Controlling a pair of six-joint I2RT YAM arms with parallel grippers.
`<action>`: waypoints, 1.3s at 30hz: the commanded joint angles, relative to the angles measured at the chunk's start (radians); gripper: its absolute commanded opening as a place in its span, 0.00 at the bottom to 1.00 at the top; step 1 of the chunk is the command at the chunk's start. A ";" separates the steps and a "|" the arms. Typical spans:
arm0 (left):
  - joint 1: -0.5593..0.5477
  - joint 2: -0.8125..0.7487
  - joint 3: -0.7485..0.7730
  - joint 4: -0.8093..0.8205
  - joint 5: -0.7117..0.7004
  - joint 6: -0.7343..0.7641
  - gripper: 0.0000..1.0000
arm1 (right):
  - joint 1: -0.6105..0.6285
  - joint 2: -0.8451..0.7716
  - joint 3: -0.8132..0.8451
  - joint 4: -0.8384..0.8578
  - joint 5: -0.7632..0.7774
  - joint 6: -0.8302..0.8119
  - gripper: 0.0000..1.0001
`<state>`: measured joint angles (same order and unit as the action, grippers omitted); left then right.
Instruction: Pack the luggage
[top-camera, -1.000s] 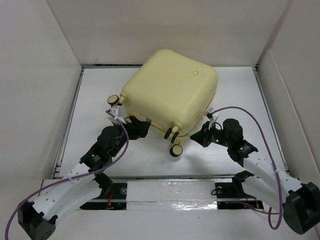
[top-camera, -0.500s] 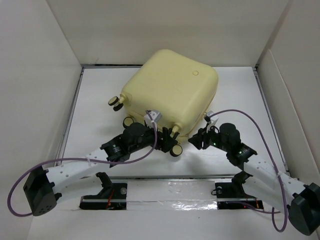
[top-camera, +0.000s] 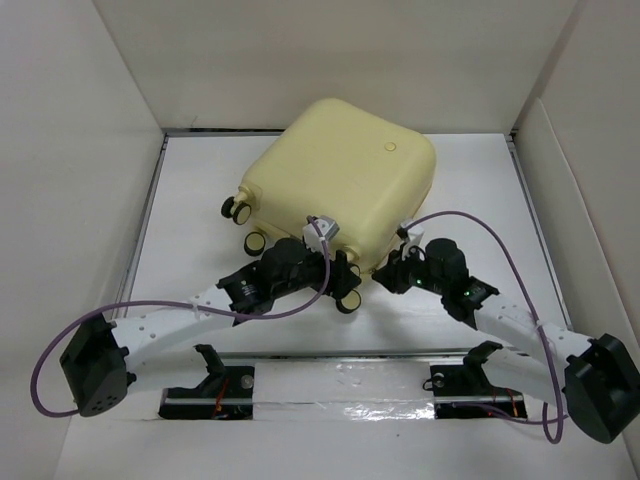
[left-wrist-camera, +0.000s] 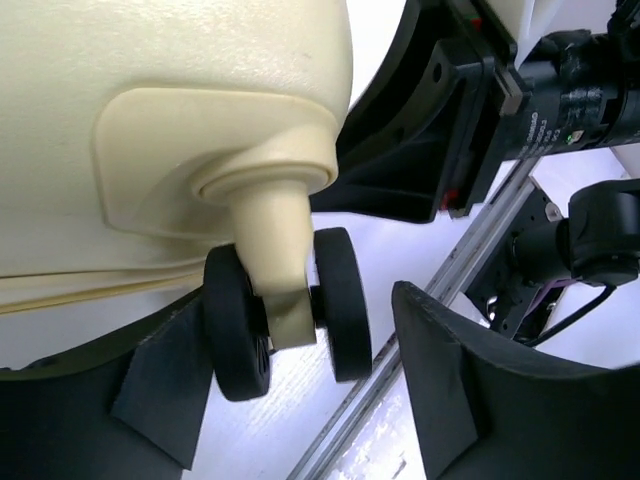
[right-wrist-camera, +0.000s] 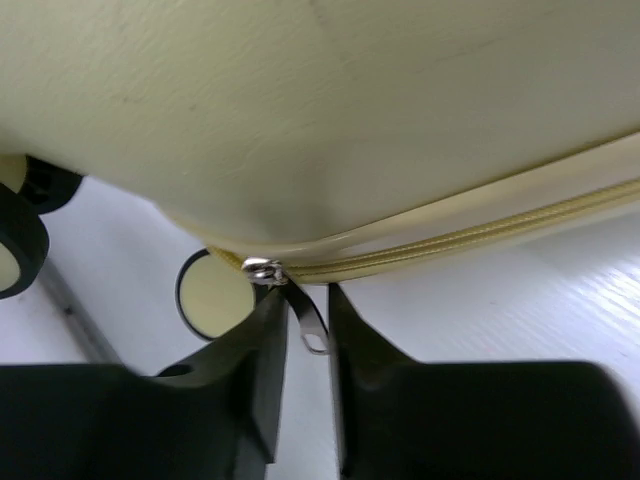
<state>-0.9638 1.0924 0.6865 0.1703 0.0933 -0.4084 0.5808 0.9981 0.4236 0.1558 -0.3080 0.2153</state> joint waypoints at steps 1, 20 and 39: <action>-0.001 0.010 0.042 0.072 0.009 0.022 0.63 | 0.025 0.039 0.034 0.129 0.001 0.018 0.22; -0.001 0.238 0.277 0.437 0.207 -0.121 0.00 | 0.461 0.014 0.006 0.275 0.340 0.216 0.00; -0.112 0.122 0.123 0.693 0.171 -0.231 0.00 | 0.479 -0.071 -0.170 0.627 0.674 0.337 0.00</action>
<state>-1.0000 1.3037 0.7658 0.4191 0.0475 -0.6189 1.0027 1.0264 0.2558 0.5968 0.3943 0.5304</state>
